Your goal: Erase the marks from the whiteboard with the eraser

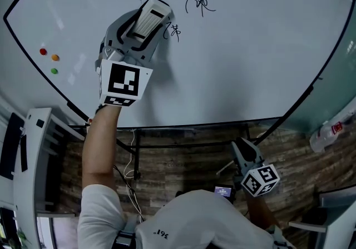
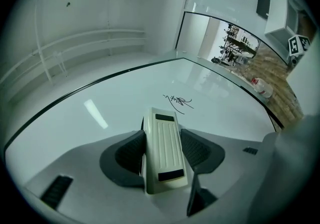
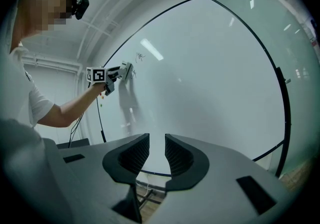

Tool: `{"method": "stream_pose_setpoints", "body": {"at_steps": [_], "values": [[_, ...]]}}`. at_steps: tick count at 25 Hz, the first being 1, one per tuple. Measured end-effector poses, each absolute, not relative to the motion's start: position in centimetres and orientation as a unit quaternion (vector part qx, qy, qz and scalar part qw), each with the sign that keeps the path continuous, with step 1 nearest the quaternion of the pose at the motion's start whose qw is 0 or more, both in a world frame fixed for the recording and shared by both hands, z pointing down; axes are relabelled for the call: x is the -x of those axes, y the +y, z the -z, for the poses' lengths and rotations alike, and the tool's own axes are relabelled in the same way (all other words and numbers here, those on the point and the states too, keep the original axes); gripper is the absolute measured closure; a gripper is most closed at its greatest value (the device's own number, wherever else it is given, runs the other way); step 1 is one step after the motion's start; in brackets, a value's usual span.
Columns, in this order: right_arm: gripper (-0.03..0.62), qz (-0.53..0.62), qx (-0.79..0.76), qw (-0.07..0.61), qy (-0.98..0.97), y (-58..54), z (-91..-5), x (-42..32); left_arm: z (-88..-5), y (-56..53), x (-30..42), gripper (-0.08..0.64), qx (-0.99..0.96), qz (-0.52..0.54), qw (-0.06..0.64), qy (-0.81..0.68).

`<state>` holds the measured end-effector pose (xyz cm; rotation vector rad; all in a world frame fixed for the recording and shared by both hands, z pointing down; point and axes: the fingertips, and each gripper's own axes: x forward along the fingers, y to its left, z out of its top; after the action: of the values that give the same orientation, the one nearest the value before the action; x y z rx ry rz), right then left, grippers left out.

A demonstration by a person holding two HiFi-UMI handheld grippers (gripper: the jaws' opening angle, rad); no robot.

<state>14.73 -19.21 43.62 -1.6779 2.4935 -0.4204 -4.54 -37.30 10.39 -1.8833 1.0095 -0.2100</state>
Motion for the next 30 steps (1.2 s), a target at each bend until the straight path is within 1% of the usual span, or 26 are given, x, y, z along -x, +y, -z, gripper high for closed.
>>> {"method": "stream_pose_setpoints", "body": {"at_steps": [5, 20, 26, 30], "values": [[0.48, 0.14, 0.549, 0.053, 0.822, -19.4, -43.7, -14.5, -13.6, -38.0, 3.4, 0.322, 0.788, 0.092, 0.451, 0.408], [0.479, 0.145, 0.544, 0.051, 0.825, -19.2, -44.1, -14.1, -21.9, -37.4, -1.5, 0.324, 0.803, 0.163, 0.459, 0.344], [0.48, 0.148, 0.543, 0.052, 0.825, -18.8, -44.1, -14.1, -22.2, -37.4, -1.6, 0.324, 0.792, 0.175, 0.475, 0.341], [0.48, 0.149, 0.546, 0.05, 0.823, -18.3, -44.3, -14.6, -22.0, -37.4, -1.6, 0.324, 0.792, 0.176, 0.473, 0.345]]}}
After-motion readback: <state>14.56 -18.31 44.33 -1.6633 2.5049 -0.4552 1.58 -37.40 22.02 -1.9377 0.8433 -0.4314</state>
